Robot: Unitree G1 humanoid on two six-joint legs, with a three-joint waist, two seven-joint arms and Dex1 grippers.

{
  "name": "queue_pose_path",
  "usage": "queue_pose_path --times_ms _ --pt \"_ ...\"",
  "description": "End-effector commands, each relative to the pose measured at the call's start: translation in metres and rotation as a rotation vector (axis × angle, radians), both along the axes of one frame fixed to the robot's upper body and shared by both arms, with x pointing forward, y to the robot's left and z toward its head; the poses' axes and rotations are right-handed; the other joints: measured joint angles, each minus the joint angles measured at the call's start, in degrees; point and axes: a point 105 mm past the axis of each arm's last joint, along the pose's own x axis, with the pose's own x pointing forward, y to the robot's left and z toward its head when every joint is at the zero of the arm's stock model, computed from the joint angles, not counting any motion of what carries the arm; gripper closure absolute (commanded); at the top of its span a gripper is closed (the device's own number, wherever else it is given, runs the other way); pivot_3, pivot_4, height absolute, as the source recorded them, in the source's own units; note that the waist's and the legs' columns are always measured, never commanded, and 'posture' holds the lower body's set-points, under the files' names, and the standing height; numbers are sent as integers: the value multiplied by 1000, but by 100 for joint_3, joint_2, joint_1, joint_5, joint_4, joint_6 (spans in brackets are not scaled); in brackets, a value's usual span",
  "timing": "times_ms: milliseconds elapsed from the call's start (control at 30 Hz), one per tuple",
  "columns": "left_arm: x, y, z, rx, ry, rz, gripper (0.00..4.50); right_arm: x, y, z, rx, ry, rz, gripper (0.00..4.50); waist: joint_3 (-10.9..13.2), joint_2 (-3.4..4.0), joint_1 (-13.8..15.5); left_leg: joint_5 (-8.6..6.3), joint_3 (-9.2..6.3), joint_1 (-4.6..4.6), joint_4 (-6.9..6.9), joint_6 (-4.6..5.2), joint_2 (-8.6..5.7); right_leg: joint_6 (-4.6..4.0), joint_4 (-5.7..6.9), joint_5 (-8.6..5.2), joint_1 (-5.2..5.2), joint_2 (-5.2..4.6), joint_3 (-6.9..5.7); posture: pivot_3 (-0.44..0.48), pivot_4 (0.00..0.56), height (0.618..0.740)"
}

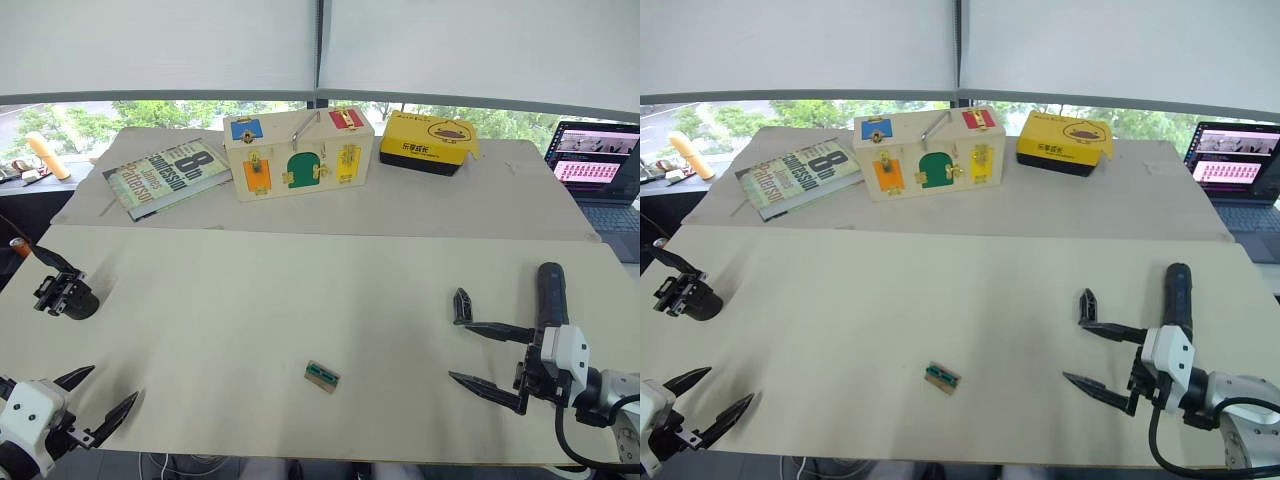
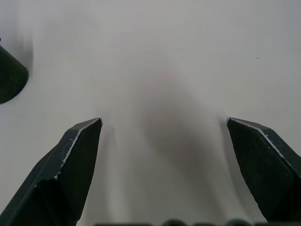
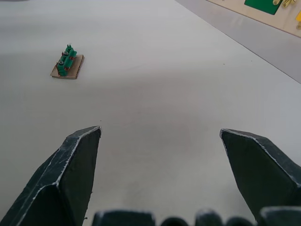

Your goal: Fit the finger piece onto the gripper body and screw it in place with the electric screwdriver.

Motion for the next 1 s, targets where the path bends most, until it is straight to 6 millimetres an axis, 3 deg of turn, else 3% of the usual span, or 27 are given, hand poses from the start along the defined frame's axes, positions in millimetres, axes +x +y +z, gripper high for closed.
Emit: queue_pose_path --times_ms 33,133,233,433,533,667,833,1000 --pt "2 5 17 -14 -74 30 0 1 9 10 6 -13 33 40 0 0 0 0 0 0 0 0 0 0 0 0 0 0 0 0 150 740" --pt "3 14 38 -138 -207 156 0 1 32 23 101 -14 102 40 0 0 -17 0 -2 -1 0 0 2 0 1 0 -3 -4 3 0 150 740" --pt "-5 26 43 -202 -312 333 0 6 53 42 207 -81 148 40 0 1 -49 1 -5 2 -1 -3 4 -2 2 1 -2 -7 37 0 150 740" --pt "-40 57 35 -245 -447 716 0 4 84 68 377 -222 250 40 -2 -25 9 -1 -4 1 0 -5 1 2 1 3 -1 1 45 0 150 740" --pt "-48 56 25 -279 -439 793 0 2 95 79 418 -334 315 40 -4 -28 4 -1 -3 2 2 -5 -1 2 0 4 2 5 40 0 150 740" --pt "-28 41 27 -292 -437 756 0 8 100 80 410 -318 327 40 -7 -36 40 -3 -3 2 6 -1 -5 3 1 5 6 12 12 0 150 740" --pt "1 43 30 -258 -403 769 0 8 108 79 400 -283 351 40 -11 -41 40 0 -5 3 7 -6 -4 -4 5 7 7 11 -8 0 150 740" --pt "43 45 27 -222 -369 747 0 15 112 84 411 -268 338 40 -13 -39 2 8 -4 5 8 -18 -4 -13 12 14 9 41 -11 0 150 740"
